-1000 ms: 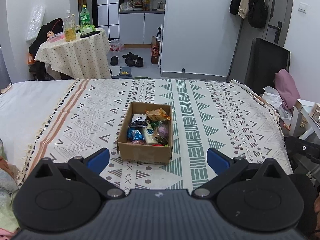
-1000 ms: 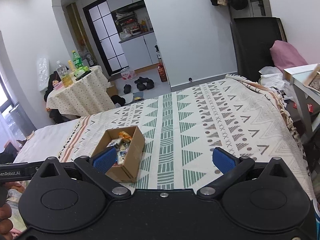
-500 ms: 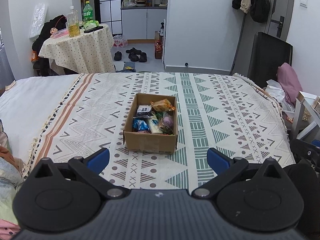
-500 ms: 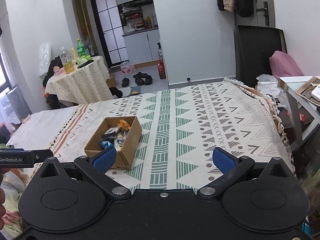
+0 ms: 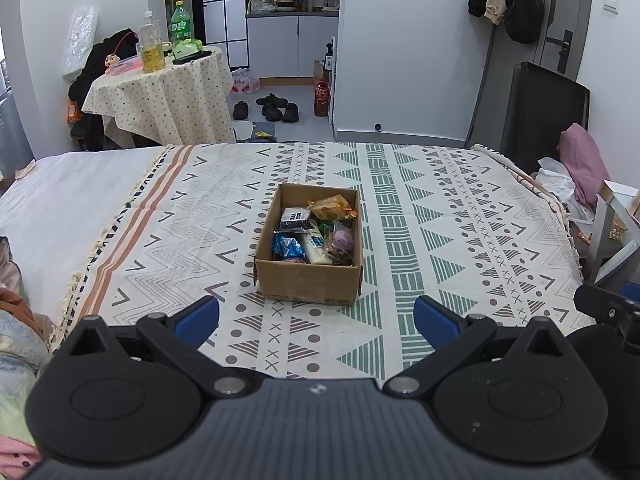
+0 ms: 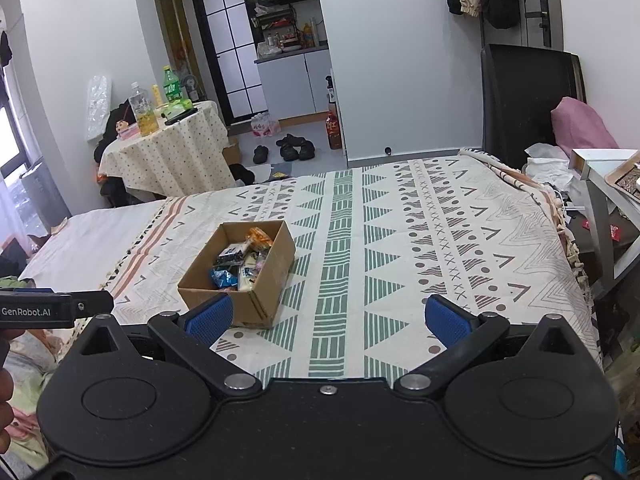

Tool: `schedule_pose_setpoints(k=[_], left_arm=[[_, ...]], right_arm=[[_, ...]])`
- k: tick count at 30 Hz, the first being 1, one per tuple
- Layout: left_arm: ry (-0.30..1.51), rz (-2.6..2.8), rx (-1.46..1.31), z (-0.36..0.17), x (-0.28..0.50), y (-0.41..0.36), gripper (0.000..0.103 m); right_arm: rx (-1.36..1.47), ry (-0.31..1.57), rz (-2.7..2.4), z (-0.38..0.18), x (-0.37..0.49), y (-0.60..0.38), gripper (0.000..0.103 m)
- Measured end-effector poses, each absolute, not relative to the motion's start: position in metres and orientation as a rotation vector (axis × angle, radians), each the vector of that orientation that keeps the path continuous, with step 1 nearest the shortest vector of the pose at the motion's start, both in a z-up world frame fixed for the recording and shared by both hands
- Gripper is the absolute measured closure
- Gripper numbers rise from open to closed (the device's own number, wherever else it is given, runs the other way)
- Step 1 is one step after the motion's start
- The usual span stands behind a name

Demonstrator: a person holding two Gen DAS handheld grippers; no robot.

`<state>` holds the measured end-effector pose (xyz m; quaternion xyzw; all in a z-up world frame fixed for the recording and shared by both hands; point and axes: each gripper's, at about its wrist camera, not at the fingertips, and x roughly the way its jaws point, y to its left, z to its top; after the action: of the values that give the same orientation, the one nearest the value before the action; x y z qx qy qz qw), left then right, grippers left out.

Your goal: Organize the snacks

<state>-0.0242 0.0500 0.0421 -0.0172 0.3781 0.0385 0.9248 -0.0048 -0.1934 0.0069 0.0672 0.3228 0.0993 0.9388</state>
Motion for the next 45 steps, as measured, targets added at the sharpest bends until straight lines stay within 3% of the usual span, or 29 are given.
schedule_pose_setpoints(k=[45], left_arm=[[0.778, 0.087, -0.043, 0.042, -0.0288, 0.0554, 0.0]], right_arm=[[0.129, 0.654, 0.222, 0.0121, -0.0082, -0.1904, 0.0]])
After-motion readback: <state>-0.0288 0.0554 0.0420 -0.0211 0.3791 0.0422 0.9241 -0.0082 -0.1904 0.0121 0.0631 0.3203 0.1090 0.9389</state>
